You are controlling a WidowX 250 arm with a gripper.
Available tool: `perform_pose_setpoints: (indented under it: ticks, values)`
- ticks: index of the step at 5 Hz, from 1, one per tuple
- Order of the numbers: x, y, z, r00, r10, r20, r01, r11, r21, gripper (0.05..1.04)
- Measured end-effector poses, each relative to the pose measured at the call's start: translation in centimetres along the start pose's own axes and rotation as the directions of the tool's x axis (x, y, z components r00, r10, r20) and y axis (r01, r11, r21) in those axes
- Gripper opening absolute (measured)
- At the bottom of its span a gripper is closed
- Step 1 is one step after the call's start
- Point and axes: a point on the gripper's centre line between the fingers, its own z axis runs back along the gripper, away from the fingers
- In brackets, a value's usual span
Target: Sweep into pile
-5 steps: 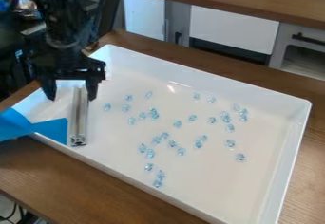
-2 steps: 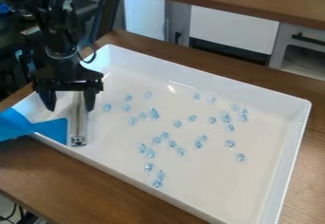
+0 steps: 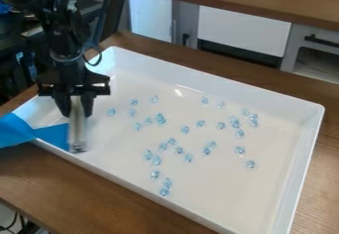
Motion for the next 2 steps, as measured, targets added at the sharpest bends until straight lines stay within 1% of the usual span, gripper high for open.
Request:
perform_pose_setpoints:
  ticks: [1,2]
  values:
    - [-0.2,-0.4,0.0,1.000,-0.002,-0.007,0.002,1.000,-0.002,0.372]
    - [-0.1,-1.7,0.6,1.000,-0.002,-0.009,0.002,1.000,-0.004,0.372]
